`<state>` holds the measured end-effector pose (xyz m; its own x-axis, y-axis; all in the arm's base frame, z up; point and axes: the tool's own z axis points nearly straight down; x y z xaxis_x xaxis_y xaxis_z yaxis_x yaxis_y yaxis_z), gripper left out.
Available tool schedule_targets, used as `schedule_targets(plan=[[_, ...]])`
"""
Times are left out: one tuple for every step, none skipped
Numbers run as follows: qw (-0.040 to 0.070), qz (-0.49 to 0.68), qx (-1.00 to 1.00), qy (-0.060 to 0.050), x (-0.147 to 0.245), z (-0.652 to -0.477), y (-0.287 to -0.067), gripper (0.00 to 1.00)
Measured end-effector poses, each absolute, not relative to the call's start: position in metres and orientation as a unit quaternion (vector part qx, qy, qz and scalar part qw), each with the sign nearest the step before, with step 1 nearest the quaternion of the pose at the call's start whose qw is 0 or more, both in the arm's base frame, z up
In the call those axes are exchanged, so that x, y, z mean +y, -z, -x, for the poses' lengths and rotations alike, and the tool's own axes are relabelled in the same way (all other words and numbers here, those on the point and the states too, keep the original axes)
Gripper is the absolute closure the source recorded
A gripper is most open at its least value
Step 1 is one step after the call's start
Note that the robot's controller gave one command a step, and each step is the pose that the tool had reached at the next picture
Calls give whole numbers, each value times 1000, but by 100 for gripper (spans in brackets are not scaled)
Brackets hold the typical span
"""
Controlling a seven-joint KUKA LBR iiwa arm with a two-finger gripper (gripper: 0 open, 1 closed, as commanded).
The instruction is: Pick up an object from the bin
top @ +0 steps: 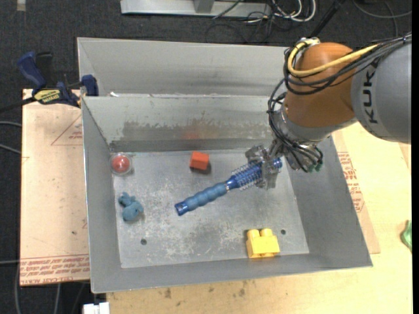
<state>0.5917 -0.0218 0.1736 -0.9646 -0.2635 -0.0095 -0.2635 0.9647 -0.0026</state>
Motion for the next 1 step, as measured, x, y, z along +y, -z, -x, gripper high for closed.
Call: schedule_targets(plan=[[5, 127, 992, 1, -16, -550, -326, 100]])
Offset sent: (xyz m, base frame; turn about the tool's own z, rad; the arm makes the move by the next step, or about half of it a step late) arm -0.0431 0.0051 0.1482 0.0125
